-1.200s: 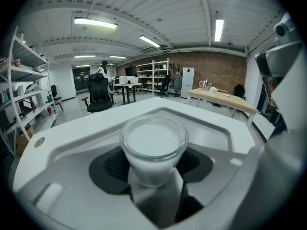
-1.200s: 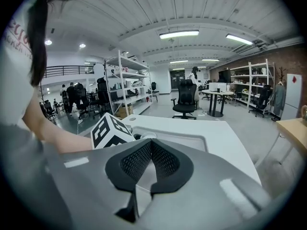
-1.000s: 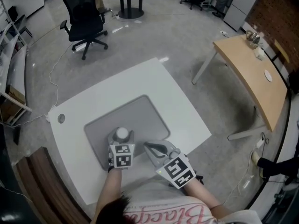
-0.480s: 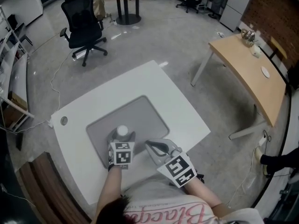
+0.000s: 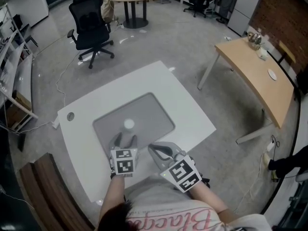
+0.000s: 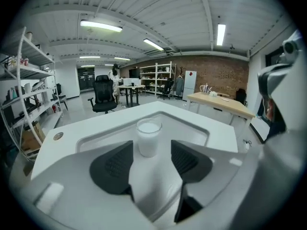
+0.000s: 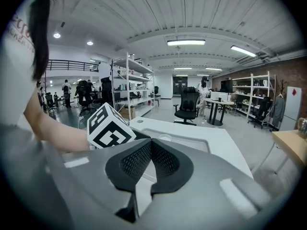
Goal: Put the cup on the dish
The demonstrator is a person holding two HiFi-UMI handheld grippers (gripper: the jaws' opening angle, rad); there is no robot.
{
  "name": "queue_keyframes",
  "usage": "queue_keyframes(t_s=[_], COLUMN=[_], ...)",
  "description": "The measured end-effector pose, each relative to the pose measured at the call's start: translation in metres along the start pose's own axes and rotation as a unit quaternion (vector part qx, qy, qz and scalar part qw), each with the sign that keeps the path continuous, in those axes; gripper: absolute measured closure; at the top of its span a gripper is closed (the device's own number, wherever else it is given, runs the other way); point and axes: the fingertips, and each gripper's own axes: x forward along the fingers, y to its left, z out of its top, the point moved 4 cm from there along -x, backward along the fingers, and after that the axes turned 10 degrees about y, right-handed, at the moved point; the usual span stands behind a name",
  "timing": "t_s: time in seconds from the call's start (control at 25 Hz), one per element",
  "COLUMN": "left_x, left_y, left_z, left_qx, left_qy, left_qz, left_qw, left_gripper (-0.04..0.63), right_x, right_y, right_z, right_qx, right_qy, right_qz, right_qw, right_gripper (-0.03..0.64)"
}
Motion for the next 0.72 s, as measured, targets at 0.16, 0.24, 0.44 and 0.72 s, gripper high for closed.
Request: queue_keyframes(t_s=[0.16, 0.24, 0.44, 0.72], left_x=[-0.029, -0.04, -0.067, -0.118], left_y=[0.002, 0.002, -0.004, -0.015], left_z=[0.0, 0.0, -0.002, -0.004], left_qx=[-0.02, -0.03, -0.011, 0.01], left_qy=[-0.04, -0.057, -0.073, -0.118], left_qz=[0.02, 0.023, 0.018, 0.006], left_qw=[0.9988, 0.9977, 0.9971, 0.9929], left_gripper=[0.502, 0.579, 0.595, 0.596], right_x=[-0.007, -0.01, -0.018, -0.028], right_y=[0.012, 0.018, 0.033, 0.059], right_z=[-0.001, -0.002, -0.002, -0.006], right_qx=[-0.004, -0.009, -0.01, -0.011], right_qy=[-0.006, -0.01, -0.016, -0.027], right_qz=[-0.005, -0.007, -0.011, -0.009], right_qw=[1.0, 1.0, 1.0, 1.0], right_gripper=[0.617, 0.617, 0.617, 0.617])
